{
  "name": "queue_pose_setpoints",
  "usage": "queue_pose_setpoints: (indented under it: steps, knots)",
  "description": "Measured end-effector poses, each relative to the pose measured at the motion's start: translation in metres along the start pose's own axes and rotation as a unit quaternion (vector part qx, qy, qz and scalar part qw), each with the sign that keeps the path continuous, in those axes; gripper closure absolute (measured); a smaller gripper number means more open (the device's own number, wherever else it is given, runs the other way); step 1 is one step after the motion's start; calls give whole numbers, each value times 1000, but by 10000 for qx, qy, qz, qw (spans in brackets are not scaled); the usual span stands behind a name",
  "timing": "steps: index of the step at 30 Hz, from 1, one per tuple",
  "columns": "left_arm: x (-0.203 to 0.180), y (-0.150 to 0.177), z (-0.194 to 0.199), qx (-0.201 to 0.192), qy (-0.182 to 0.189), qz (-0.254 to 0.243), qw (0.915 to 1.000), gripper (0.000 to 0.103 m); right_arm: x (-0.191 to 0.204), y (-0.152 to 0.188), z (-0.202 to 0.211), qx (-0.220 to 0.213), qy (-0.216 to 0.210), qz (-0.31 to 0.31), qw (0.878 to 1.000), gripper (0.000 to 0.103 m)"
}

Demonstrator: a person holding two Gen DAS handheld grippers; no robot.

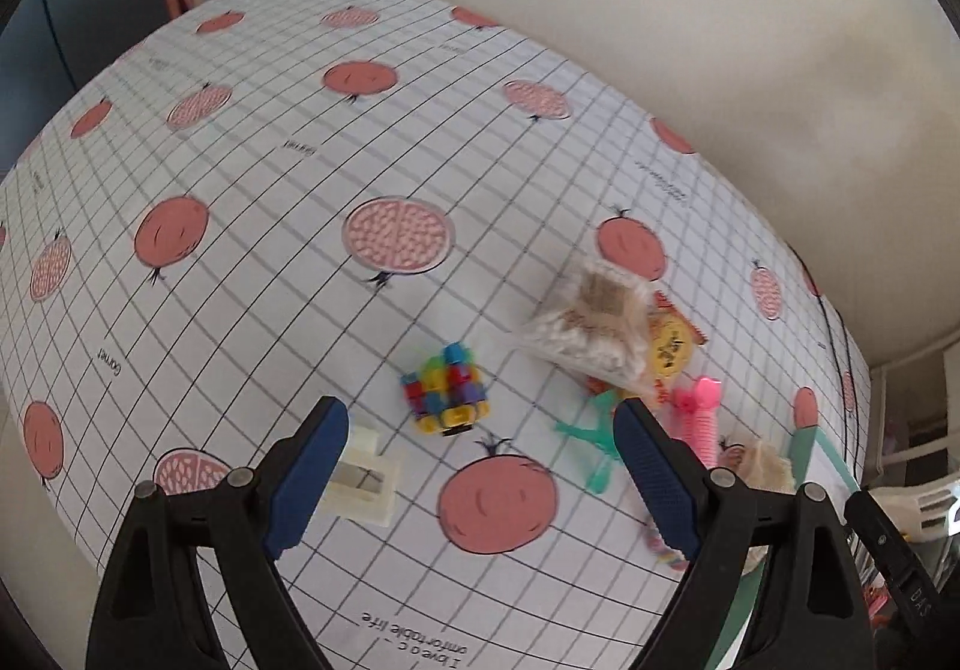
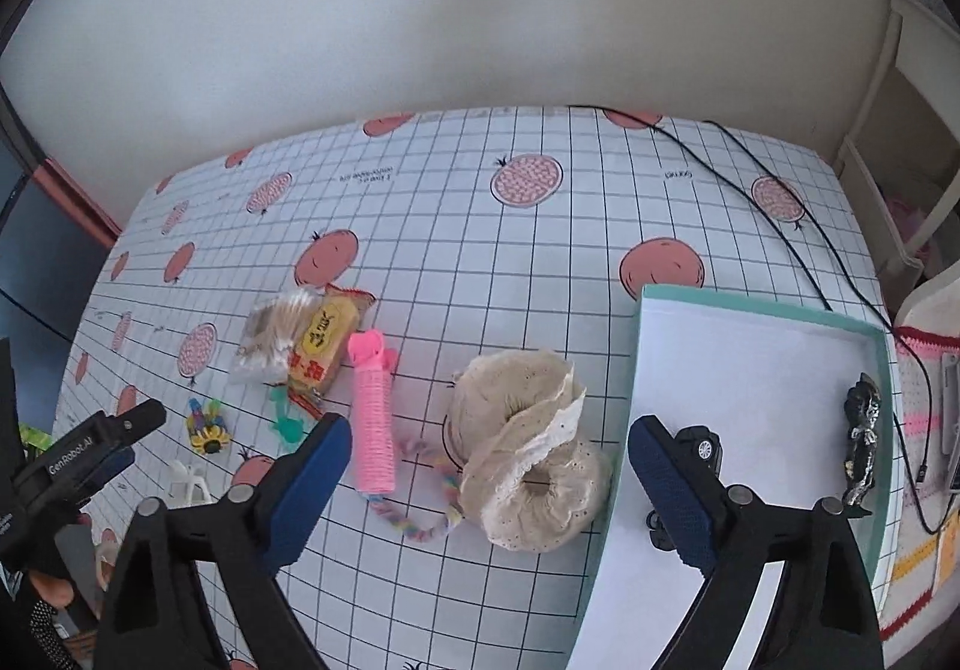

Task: Organize objects
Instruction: 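Grasp the white hair clip with left tool while right tool grasps the lace scrunchie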

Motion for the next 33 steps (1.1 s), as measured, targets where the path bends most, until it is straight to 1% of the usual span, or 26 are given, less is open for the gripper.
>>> queue_pose_setpoints:
  steps: [2, 4, 9, 11, 15, 17, 18, 22, 23, 26, 28, 31, 33]
  knots:
    - [18, 6, -19, 263, -168, 210, 9993, 13, -7, 5, -11, 98, -17, -74, 9999, 12]
    - [27, 11, -32, 414, -256, 342, 9982, 13, -13, 9, -19, 173, 29, -135, 9998, 14]
    - [31, 25, -53, 640, -560, 299, 9959, 13, -26, 17, -37, 340, 188, -241, 9990, 19]
    - [32, 30, -59, 706, -664, 263, 9949, 13, -30, 20, -42, 374, 220, -243, 9988, 19]
    - [34, 37, -69, 787, -773, 266, 9935, 13, -31, 27, -55, 524, 215, -222, 9981, 21]
    - [36, 43, -75, 868, -833, 278, 9923, 15, -31, 31, -60, 562, 268, -200, 9979, 22]
    - [36, 43, -74, 798, -911, 232, 9924, 18, -32, 32, -61, 570, 296, -196, 9977, 23]
    - [33, 45, -73, 747, -1044, 139, 9916, 19, -33, 37, -69, 621, 353, -152, 9973, 26]
    - [33, 46, -72, 735, -1085, 129, 9913, 21, -33, 38, -70, 629, 374, -136, 9972, 27]
    - [31, 48, -71, 676, -1220, 35, 9902, 27, -33, 39, -73, 609, 449, -60, 9971, 29]
    - [29, 48, -69, 626, -1236, 7, 9904, 30, -32, 39, -74, 599, 469, -32, 9971, 30]
    - [26, 50, -66, 573, -1228, -14, 9908, 38, -31, 39, -75, 602, 566, 95, 9965, 32]
    - [23, 51, -64, 528, -1212, -58, 9912, 45, -30, 40, -75, 617, 596, 131, 9962, 39]
Point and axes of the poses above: each gripper's, at about its wrist camera, not at the fingertips, and z roughly against the way its jaws point, x to its left, y to its underside, the point moved 9 cm from there along -z, roughly the way its jaws point, and after that the axes turned 11 degrees about -y, right-handed, at the moved point
